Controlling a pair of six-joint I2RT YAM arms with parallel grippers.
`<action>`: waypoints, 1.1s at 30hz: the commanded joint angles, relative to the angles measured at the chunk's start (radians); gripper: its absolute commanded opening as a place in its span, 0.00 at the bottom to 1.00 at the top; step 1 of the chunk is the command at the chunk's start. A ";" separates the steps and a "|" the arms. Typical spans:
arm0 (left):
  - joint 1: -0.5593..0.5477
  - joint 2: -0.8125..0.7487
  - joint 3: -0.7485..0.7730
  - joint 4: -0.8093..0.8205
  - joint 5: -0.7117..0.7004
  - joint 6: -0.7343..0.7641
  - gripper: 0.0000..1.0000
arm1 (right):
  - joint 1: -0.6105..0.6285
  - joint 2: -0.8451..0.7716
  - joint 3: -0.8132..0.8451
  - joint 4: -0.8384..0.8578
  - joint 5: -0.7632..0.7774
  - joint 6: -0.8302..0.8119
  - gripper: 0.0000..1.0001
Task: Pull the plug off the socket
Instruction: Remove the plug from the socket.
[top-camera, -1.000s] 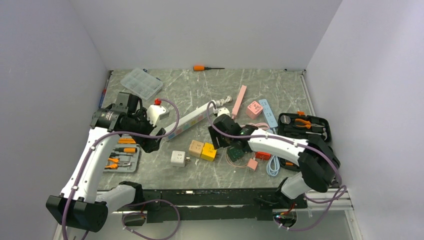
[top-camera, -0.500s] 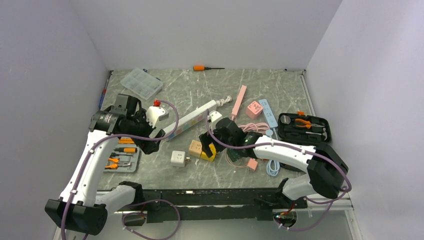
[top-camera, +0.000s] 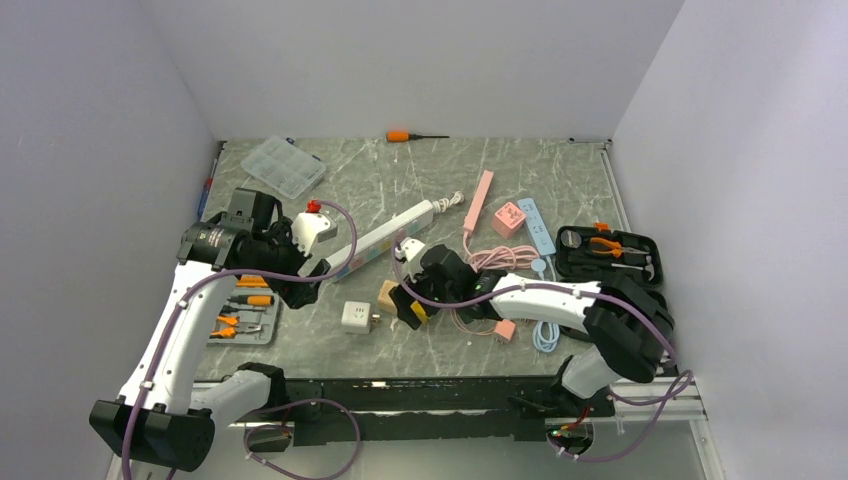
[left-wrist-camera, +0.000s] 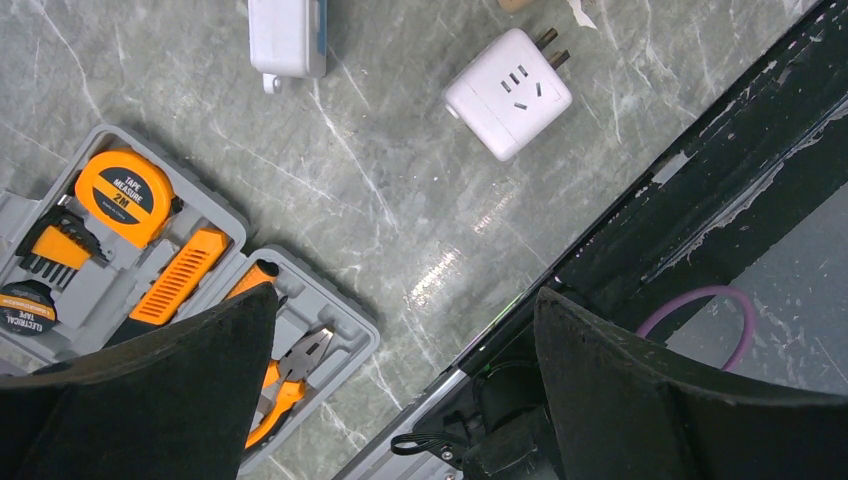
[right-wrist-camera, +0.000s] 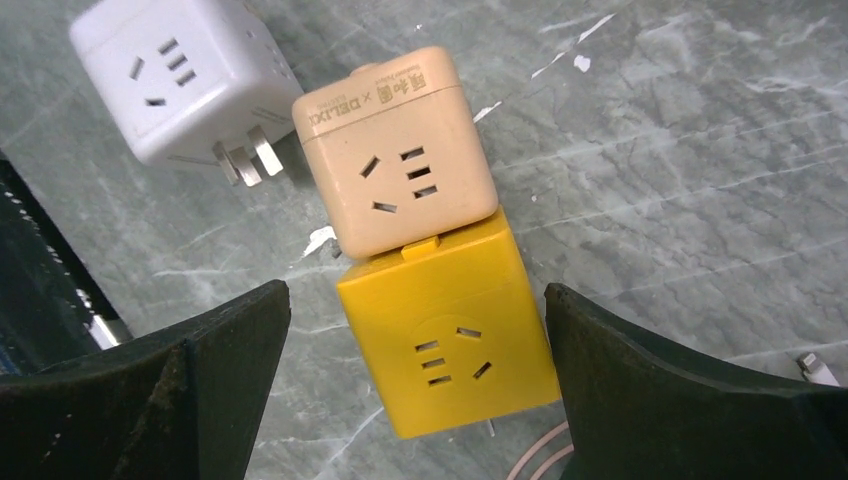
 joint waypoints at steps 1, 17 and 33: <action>0.004 -0.008 0.018 0.004 0.019 0.001 0.99 | 0.029 0.062 0.021 0.055 0.041 -0.035 1.00; 0.004 -0.021 0.047 -0.026 0.027 -0.006 0.99 | 0.074 0.123 -0.021 0.066 0.127 0.080 0.85; 0.004 -0.044 0.029 -0.023 0.030 -0.006 0.99 | 0.091 0.151 -0.035 0.054 0.172 0.105 0.67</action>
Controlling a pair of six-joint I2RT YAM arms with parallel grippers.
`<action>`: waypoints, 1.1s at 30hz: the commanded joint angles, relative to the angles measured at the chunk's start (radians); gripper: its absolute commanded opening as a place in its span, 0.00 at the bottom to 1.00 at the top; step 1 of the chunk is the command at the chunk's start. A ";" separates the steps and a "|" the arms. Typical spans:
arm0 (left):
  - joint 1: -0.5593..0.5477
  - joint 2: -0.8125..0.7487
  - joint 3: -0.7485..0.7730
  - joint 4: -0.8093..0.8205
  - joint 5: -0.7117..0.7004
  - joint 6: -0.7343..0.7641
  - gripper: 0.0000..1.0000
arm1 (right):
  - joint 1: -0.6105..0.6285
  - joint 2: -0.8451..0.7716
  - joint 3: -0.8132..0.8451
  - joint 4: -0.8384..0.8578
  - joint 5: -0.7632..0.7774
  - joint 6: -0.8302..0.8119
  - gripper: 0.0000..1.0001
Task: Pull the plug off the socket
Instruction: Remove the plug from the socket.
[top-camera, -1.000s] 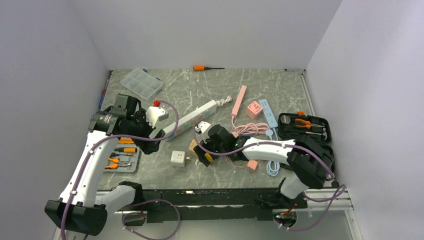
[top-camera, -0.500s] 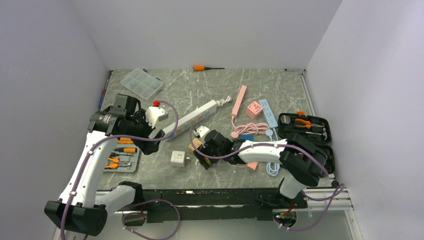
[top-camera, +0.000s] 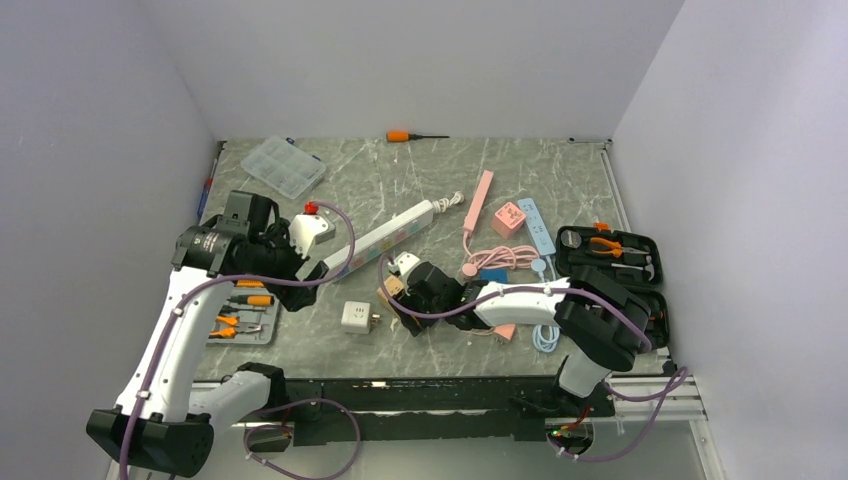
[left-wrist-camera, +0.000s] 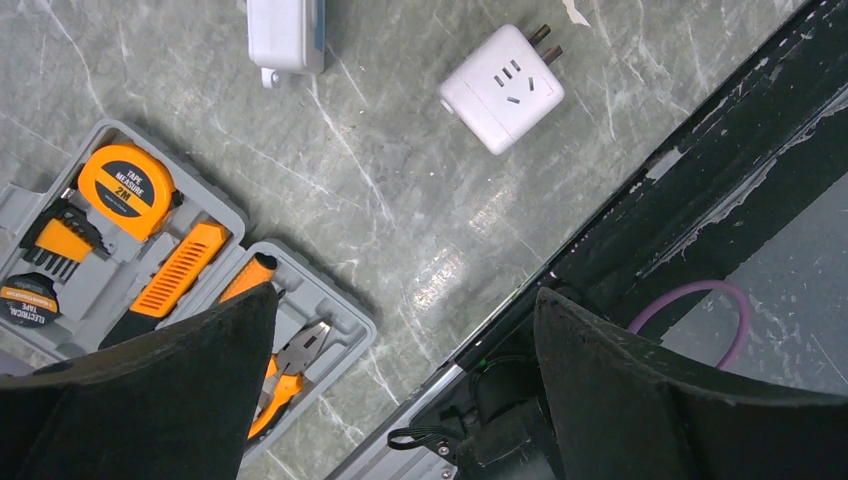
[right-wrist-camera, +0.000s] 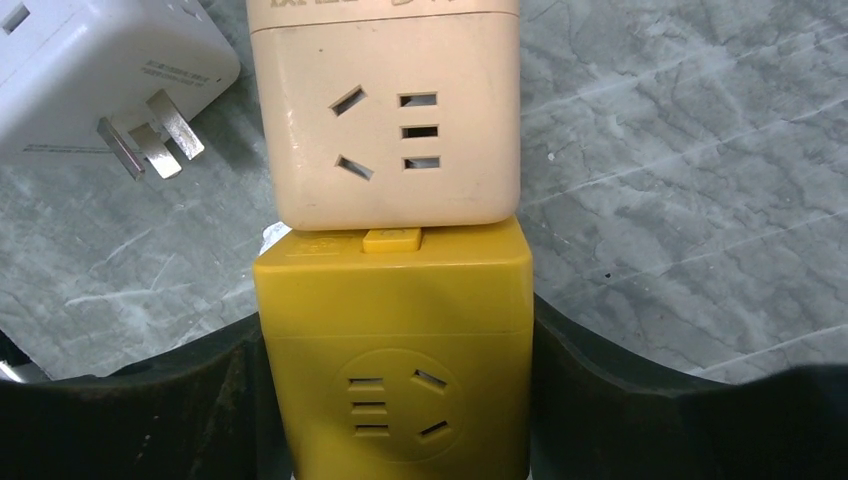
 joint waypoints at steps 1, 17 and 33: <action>0.004 -0.021 0.019 -0.001 0.030 -0.002 0.99 | 0.018 0.014 -0.018 0.016 0.036 0.028 0.64; 0.004 -0.051 -0.046 0.021 0.038 0.062 0.99 | 0.057 -0.183 -0.014 -0.060 0.111 0.057 0.00; 0.003 -0.307 -0.047 0.142 0.124 0.414 1.00 | 0.055 -0.358 0.225 -0.357 -0.080 0.067 0.00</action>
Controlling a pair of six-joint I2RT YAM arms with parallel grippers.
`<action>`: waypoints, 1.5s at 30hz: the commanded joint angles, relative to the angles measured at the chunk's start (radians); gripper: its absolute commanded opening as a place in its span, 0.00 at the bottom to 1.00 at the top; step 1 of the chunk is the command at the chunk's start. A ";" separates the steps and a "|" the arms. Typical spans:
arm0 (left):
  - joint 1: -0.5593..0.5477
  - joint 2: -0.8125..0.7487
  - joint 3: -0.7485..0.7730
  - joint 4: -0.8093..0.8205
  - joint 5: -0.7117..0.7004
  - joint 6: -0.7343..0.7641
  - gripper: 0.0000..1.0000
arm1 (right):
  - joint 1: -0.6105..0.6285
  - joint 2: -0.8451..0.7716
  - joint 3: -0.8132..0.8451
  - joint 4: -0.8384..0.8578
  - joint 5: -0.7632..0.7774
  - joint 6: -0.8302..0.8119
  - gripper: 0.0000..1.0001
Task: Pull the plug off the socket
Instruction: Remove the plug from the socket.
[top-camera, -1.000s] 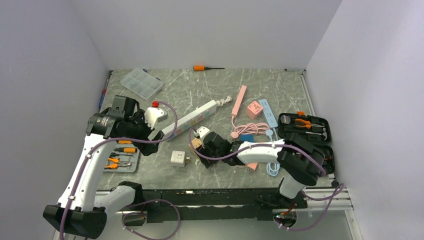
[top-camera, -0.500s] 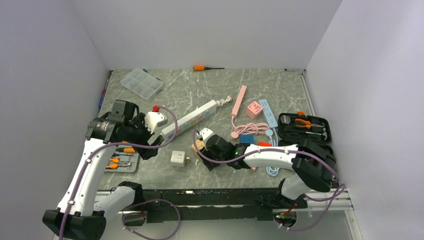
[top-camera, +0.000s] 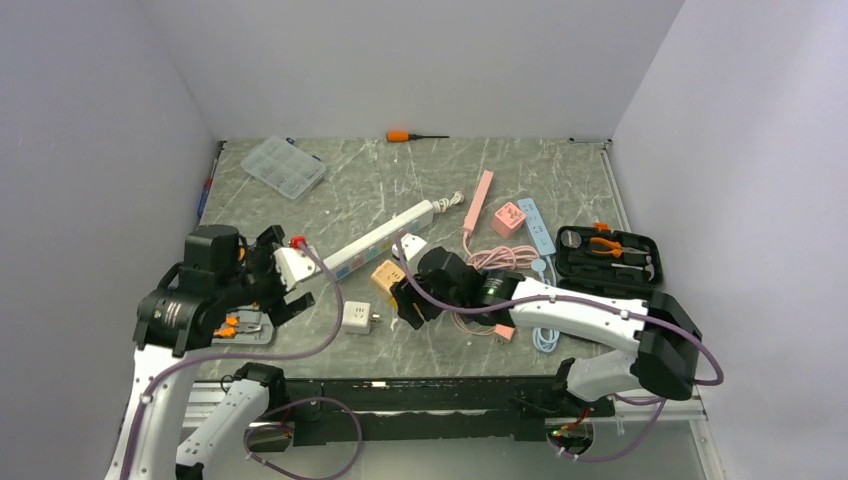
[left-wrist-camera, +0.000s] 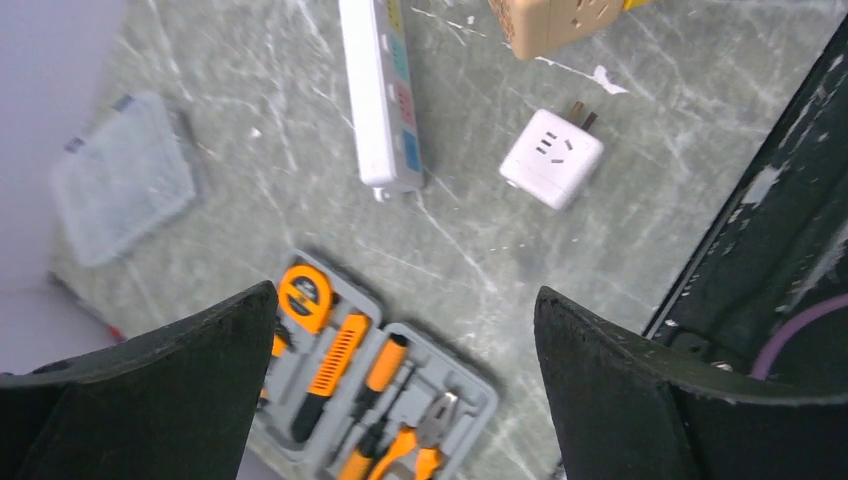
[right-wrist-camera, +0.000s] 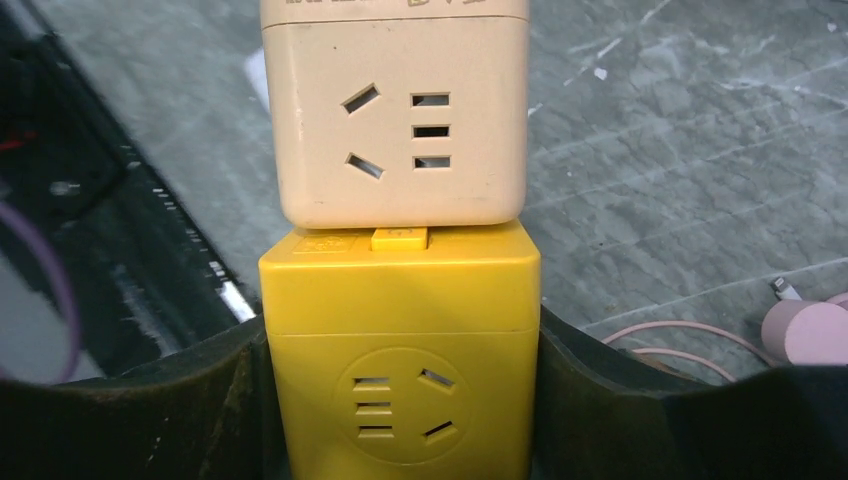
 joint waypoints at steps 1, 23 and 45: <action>0.003 -0.029 0.020 0.009 0.027 0.206 1.00 | 0.001 -0.089 0.104 -0.099 -0.117 0.063 0.00; -0.132 -0.146 -0.106 0.155 0.169 0.581 0.99 | -0.061 -0.011 0.372 -0.398 -0.255 0.150 0.00; -0.443 -0.198 -0.331 0.442 0.006 0.892 0.99 | -0.142 0.024 0.429 -0.418 -0.359 0.100 0.00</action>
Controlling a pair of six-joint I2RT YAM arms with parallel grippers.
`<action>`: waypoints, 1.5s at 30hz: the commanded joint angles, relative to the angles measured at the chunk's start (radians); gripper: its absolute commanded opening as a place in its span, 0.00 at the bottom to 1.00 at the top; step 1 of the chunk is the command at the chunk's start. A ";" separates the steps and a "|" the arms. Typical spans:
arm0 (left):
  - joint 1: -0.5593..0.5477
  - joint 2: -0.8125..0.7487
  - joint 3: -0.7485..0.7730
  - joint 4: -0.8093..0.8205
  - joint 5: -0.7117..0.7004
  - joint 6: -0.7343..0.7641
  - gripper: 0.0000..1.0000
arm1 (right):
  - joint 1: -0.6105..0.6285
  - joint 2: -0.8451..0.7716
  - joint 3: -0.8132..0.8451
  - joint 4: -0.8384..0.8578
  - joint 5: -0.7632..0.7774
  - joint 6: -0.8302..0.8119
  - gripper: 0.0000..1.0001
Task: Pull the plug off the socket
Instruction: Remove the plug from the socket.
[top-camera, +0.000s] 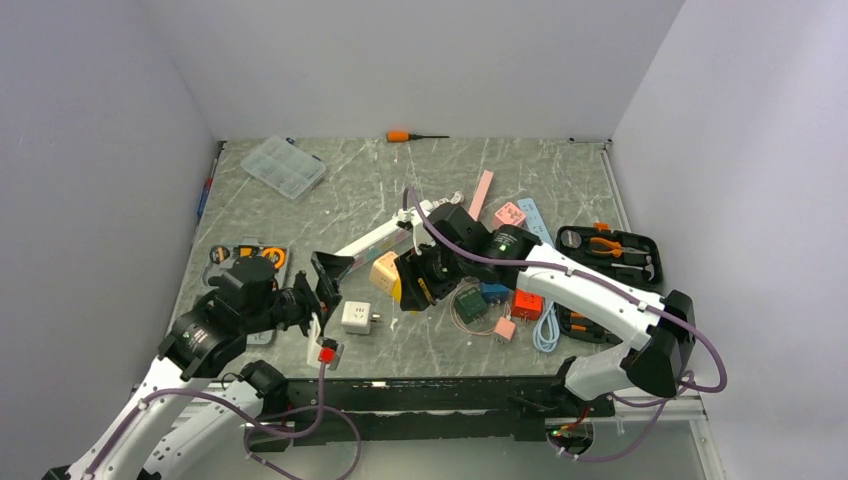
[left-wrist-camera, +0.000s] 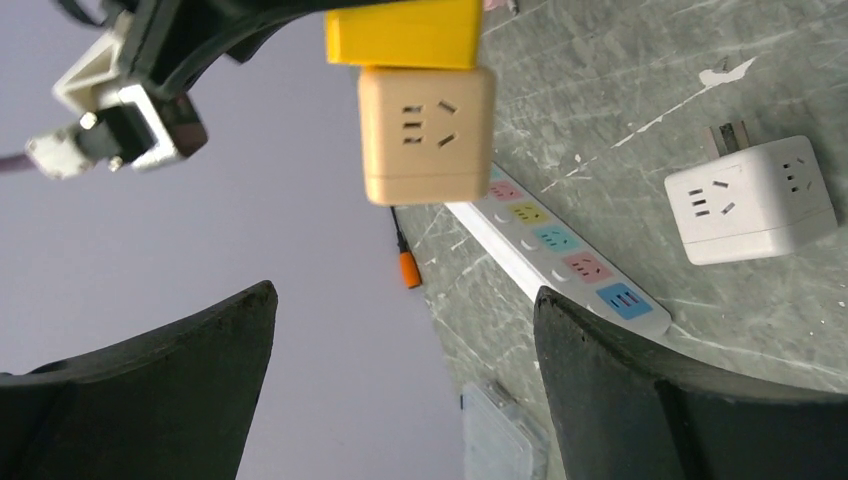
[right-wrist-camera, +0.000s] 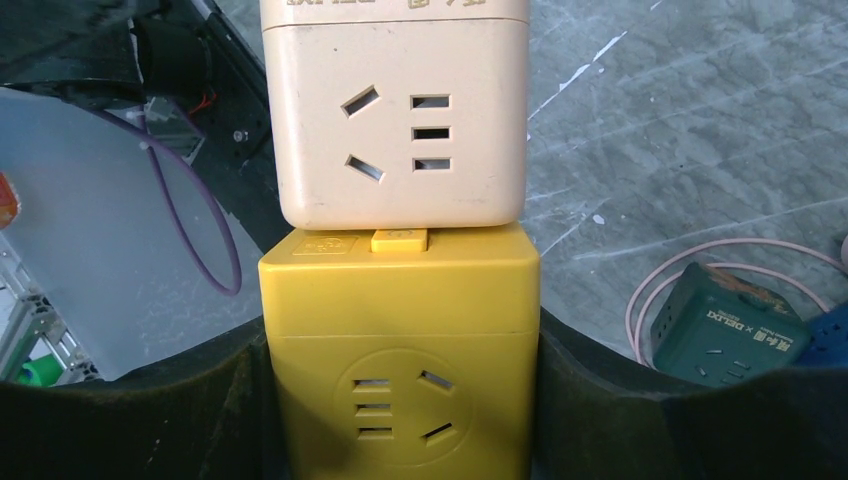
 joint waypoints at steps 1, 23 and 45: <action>-0.068 0.005 -0.038 0.079 -0.038 0.093 0.99 | -0.013 -0.011 0.058 0.059 -0.061 -0.018 0.00; -0.221 0.125 -0.158 0.479 -0.160 -0.029 0.99 | -0.018 -0.017 0.070 0.139 -0.233 0.010 0.00; -0.336 0.139 -0.146 0.471 -0.385 -0.121 0.00 | -0.018 -0.062 0.000 0.114 -0.237 0.012 0.00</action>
